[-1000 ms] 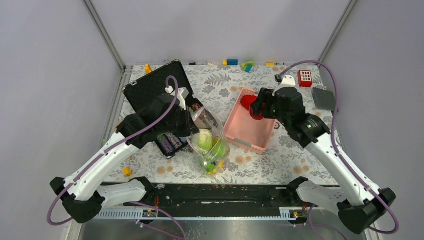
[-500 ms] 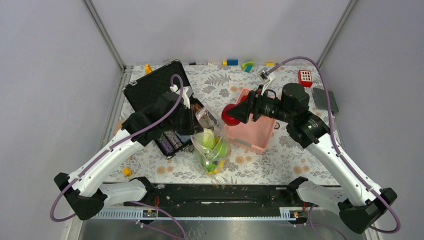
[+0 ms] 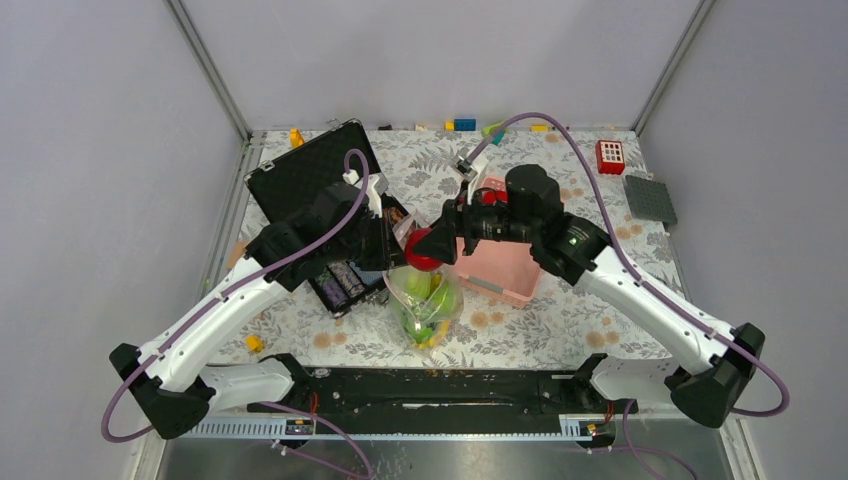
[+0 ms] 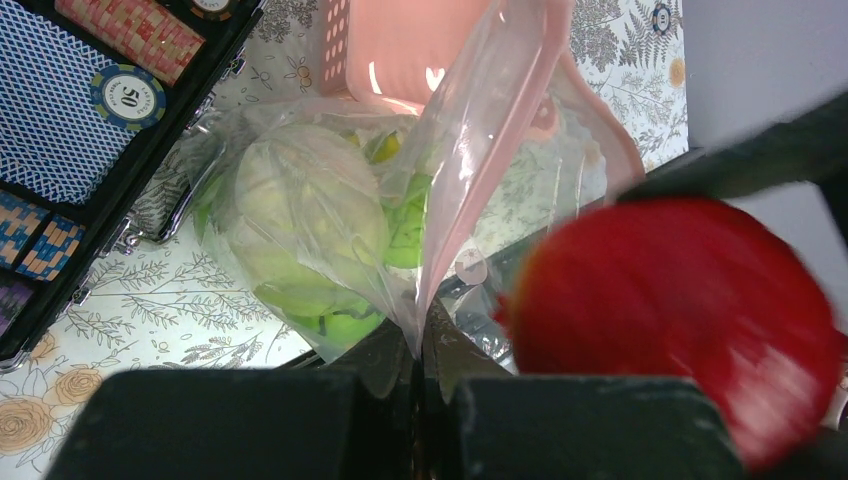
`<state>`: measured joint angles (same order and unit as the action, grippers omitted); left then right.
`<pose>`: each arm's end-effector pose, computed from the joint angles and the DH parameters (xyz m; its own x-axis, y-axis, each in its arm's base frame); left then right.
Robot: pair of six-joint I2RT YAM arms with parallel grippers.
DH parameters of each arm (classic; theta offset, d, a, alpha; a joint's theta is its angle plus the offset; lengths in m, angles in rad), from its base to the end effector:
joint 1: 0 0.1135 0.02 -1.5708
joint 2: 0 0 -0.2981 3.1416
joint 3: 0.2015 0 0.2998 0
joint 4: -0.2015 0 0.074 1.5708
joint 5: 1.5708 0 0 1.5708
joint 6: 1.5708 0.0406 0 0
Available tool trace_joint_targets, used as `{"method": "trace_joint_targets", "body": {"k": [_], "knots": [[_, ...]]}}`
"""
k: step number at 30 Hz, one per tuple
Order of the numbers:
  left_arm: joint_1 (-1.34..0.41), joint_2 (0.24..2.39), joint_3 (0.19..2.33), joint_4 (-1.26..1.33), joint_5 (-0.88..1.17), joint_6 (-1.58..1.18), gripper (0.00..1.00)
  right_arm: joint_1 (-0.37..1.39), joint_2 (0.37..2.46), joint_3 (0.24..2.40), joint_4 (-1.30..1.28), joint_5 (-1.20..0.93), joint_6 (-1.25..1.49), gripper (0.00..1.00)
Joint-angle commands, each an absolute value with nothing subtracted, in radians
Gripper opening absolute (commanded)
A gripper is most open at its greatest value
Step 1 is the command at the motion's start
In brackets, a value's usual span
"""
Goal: Place the food in the zip-top bag and seal the zipper
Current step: Place the fake fruit in the zipper food storage bag, then pick up the fake fruit from the bin.
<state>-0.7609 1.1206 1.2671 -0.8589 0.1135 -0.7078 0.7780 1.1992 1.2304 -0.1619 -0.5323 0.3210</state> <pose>0.1841 -0.1817 0.4094 -0.8455 -0.0869 -0.5269 0.2600 0.7949 -0.5483 0.2074 0.2333 0.4462 -0.3920 -0.0046 -0.9200 -0.8847 0.2762 0.3756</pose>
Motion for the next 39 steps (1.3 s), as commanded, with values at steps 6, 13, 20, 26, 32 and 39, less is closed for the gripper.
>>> {"method": "trace_joint_targets", "body": {"k": [6, 13, 20, 26, 32, 39], "knots": [[-0.76, 1.092, 1.314, -0.814, 0.116, -0.712, 0.0, 0.79, 1.228, 1.272, -0.261, -0.378, 0.246, 1.0], [-0.761, 1.088, 1.313, -0.814, 0.1, -0.706, 0.0, 0.789, 1.172, 1.296, -0.277, -0.35, 0.193, 1.0], [-0.76, 1.09, 1.313, -0.818, 0.087, -0.699, 0.0, 0.726, 1.114, 1.346, -0.328, 0.027, 0.058, 1.0], [-0.761, 1.094, 1.308, -0.819, 0.086, -0.691, 0.0, 0.507, 1.238, 1.377, -0.388, -0.095, -0.341, 1.0], [-0.76, 1.109, 1.311, -0.827, 0.088, -0.686, 0.0, 0.47, 1.481, 1.442, -0.454, 0.224, -0.526, 1.0], [-0.76, 1.114, 1.313, -0.831, 0.083, -0.678, 0.0, 0.411, 1.696, 1.475, -0.45, 0.311, -0.517, 1.0]]}}
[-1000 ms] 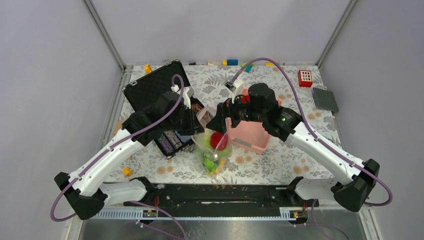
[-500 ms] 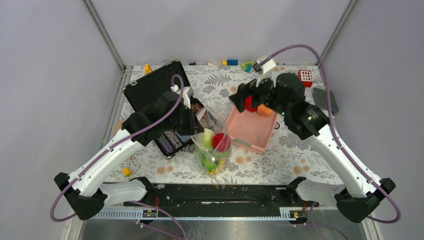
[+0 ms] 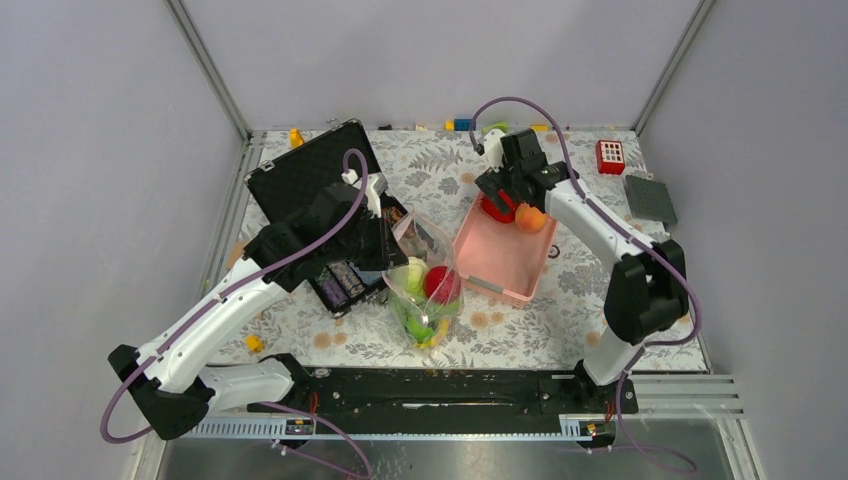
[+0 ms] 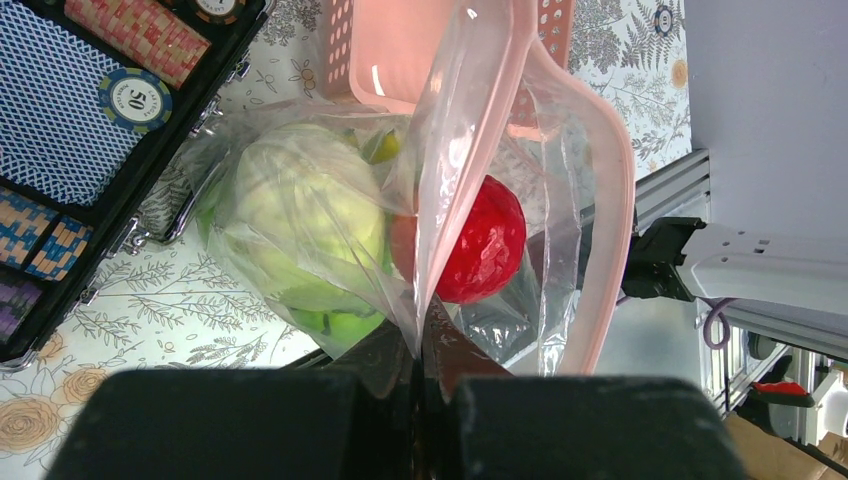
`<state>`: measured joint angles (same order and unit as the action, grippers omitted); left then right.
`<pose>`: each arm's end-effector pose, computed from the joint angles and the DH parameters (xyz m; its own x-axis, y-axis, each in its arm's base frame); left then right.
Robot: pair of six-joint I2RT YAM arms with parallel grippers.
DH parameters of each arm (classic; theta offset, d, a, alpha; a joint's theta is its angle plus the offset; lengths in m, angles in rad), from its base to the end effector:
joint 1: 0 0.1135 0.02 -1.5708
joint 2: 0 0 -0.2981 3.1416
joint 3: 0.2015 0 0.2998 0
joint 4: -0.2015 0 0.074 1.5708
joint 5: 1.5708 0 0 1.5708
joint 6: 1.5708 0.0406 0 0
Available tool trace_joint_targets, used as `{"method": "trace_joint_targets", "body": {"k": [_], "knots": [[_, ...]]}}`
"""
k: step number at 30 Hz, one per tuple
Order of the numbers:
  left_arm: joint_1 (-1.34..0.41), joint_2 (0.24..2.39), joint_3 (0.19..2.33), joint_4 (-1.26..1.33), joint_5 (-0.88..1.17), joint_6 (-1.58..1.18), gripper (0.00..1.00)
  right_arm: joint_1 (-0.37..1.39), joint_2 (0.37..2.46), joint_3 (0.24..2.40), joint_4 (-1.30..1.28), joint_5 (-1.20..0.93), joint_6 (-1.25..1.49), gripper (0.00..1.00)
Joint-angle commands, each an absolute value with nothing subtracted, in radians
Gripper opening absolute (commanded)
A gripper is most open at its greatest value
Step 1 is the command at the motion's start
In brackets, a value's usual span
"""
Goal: Place the food in the zip-top bag and seal the zipper
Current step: Pick up the fake fruit from the bin.
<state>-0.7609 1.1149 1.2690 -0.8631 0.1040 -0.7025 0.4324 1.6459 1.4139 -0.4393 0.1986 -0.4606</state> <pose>0.1829 -0.1800 0.4111 -0.8399 -0.0876 -0.5356 0.2624 0.7984 -0.5420 0.3948 0.1734 0.3308 -0.3857 -0.6579 -0.6469 -0.4934 0.7395 -0.4580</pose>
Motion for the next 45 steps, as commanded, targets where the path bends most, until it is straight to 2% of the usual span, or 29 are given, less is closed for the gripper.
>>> {"method": "trace_joint_targets", "body": {"k": [1, 7, 17, 39, 45], "knots": [[-0.76, 1.115, 1.316, -0.835, 0.081, -0.675, 0.0, 0.41, 1.723, 1.476, -0.44, 0.324, -0.524, 1.0], [-0.761, 1.111, 1.323, -0.844, 0.072, -0.672, 0.0, 0.391, 1.858, 1.496, -0.421, 0.418, -0.51, 1.0], [-0.761, 1.126, 1.322, -0.843, 0.081, -0.67, 0.0, 0.389, 1.93, 1.432, -0.426, 0.548, -0.446, 0.99], [-0.76, 1.164, 1.337, -0.83, 0.102, -0.668, 0.0, 0.388, 1.971, 1.398, -0.456, 0.516, -0.31, 0.94], [-0.76, 1.154, 1.331, -0.825, 0.1, -0.668, 0.0, 0.388, 1.978, 1.4, -0.478, 0.504, -0.289, 0.88]]}}
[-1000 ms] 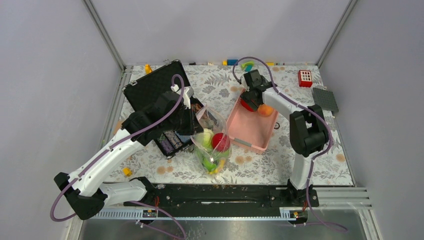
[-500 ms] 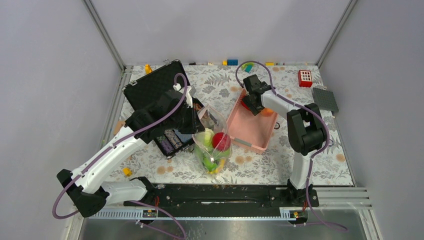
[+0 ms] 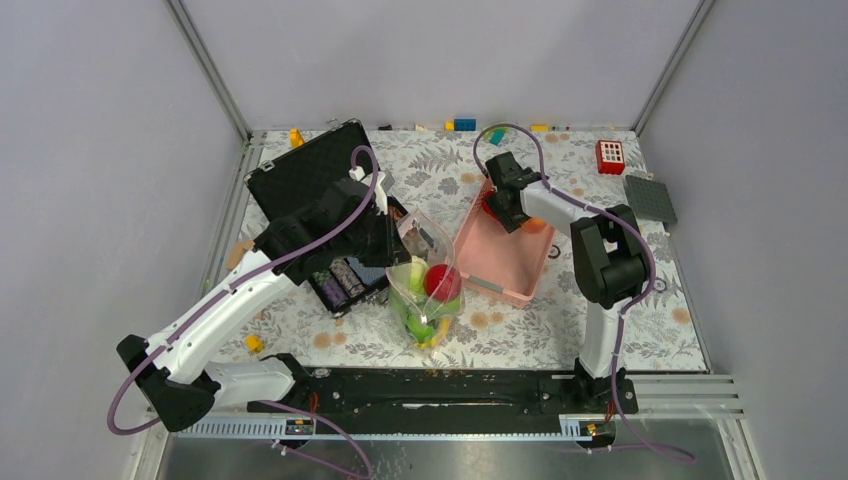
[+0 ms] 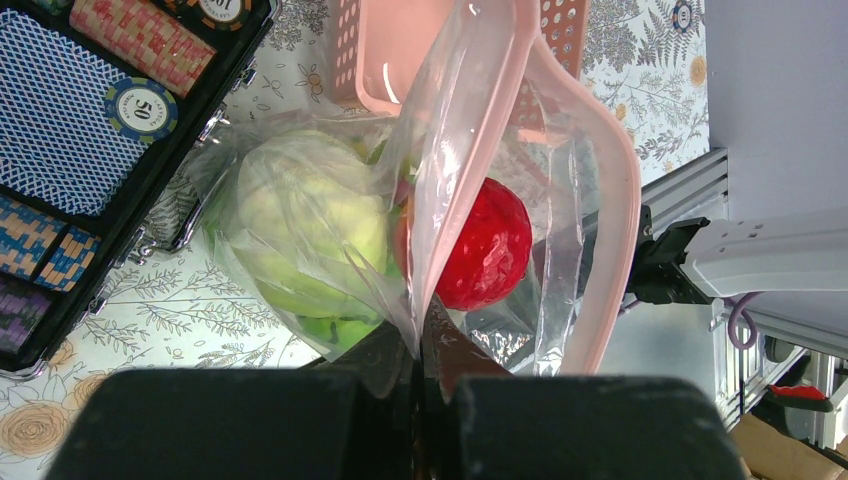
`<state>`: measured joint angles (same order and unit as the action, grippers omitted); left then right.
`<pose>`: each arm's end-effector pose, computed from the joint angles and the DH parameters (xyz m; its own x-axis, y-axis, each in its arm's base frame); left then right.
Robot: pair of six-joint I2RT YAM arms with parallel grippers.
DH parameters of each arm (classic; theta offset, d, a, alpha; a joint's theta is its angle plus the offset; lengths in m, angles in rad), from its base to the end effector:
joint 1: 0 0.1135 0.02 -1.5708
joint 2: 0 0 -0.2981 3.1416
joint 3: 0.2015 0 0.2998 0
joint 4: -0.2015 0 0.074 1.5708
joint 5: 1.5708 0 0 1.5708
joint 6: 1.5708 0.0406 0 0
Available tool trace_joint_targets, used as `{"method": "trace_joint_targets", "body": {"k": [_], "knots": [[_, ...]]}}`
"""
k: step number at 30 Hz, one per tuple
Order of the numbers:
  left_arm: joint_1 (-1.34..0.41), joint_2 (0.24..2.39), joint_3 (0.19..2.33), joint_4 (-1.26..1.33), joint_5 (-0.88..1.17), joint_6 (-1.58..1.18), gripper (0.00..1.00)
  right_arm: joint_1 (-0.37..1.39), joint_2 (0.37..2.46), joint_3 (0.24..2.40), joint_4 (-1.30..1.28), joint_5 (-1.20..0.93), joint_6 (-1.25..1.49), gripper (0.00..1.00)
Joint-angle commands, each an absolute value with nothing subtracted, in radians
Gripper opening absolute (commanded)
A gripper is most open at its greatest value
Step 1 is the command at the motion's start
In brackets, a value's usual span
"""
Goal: Place the food in the zip-top bag and seal the zipper
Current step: Pick up the fake fruit from the bin.
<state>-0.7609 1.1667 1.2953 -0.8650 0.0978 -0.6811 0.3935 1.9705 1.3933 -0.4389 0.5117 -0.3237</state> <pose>0.1936 -0.1899 0.4079 -0.8430 -0.0626 -0.5343 0.2676 0.8128 -0.5174 0.4440 0.1628 0.1851 -0.7137 -0.5966 -0.3669 -0.3408 0.7535 -0.5622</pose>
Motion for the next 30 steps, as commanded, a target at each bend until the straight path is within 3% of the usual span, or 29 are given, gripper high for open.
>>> {"method": "trace_joint_targets", "body": {"k": [1, 11, 20, 30], "knots": [[-0.76, 1.153, 1.33, -0.822, 0.1, -0.667, 0.0, 0.388, 1.974, 1.398, -0.477, 0.503, -0.286, 0.86], [-0.76, 1.146, 1.33, -0.817, 0.102, -0.667, 0.0, 0.388, 1.849, 1.382, -0.466, 0.486, -0.235, 0.57], [-0.761, 1.147, 1.328, -0.808, 0.107, -0.669, 0.0, 0.389, 1.595, 1.329, -0.456, 0.396, -0.154, 0.53], [-0.76, 1.155, 1.346, -0.801, 0.111, -0.668, 0.0, 0.389, 1.198, 1.206, -0.331, -0.021, -0.071, 0.49]]}}
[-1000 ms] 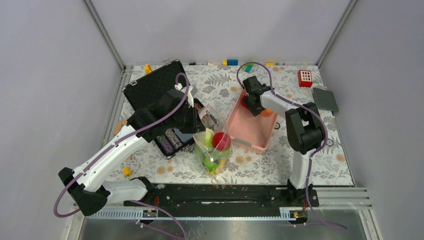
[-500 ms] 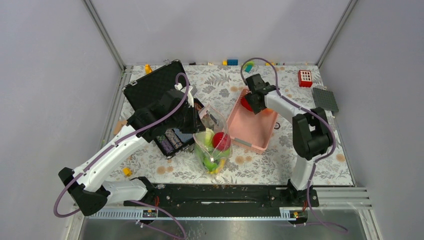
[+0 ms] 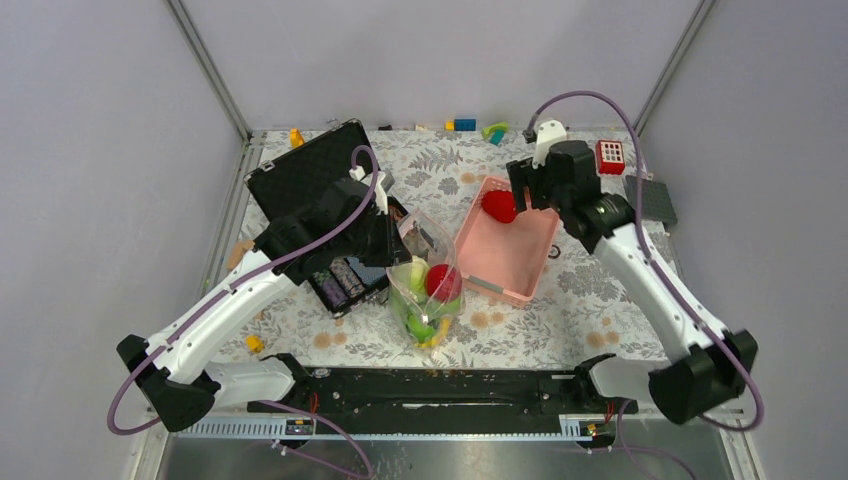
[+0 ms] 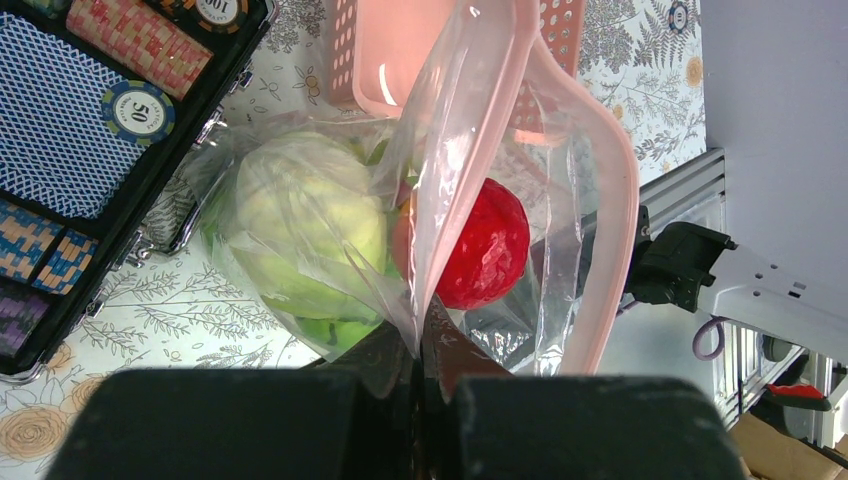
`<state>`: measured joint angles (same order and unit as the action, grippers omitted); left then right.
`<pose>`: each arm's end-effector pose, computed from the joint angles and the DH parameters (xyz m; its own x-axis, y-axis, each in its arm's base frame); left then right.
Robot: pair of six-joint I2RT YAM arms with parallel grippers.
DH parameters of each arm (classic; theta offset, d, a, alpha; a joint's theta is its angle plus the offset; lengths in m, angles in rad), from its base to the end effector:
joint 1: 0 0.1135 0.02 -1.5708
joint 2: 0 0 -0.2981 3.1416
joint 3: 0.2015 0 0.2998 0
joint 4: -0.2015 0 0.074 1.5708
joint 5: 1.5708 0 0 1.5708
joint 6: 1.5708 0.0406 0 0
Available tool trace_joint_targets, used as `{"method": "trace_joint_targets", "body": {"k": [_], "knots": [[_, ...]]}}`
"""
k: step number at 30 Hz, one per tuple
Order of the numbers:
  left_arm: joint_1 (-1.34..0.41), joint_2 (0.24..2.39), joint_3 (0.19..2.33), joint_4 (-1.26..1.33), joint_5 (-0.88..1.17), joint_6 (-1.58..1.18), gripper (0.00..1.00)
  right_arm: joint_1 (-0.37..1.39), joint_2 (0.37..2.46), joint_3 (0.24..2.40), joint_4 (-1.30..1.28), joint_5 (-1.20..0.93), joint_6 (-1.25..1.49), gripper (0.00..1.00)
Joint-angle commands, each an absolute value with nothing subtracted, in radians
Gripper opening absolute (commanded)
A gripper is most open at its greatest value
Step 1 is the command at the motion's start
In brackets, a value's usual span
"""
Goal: Place the food in the zip-top bag and seal the zipper
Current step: Pick up the fake fruit from the bin, then place the fake fruit in the zipper food storage bag.
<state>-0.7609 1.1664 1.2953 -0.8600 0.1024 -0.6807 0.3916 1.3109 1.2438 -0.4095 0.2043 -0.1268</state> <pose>0.1937 -0.1902 0.4084 -0.8422 -0.0625 -0.5356 0.2716 0.8088 -0.5215 0.3189 0.1228 0.3896 -0.3944 -0.2968 -0.8697 -0.2591 0.9439 -0.2047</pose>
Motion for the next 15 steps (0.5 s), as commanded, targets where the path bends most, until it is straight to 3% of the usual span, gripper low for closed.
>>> {"method": "trace_joint_targets", "body": {"k": [1, 15], "knots": [[-0.76, 1.159, 1.347, -0.798, 0.111, -0.667, 0.0, 0.389, 1.164, 1.194, -0.317, -0.067, -0.059, 0.49], [-0.761, 1.175, 1.367, -0.799, 0.113, -0.665, 0.0, 0.392, 0.932, 1.123, -0.089, -0.617, 0.137, 0.51]]}}
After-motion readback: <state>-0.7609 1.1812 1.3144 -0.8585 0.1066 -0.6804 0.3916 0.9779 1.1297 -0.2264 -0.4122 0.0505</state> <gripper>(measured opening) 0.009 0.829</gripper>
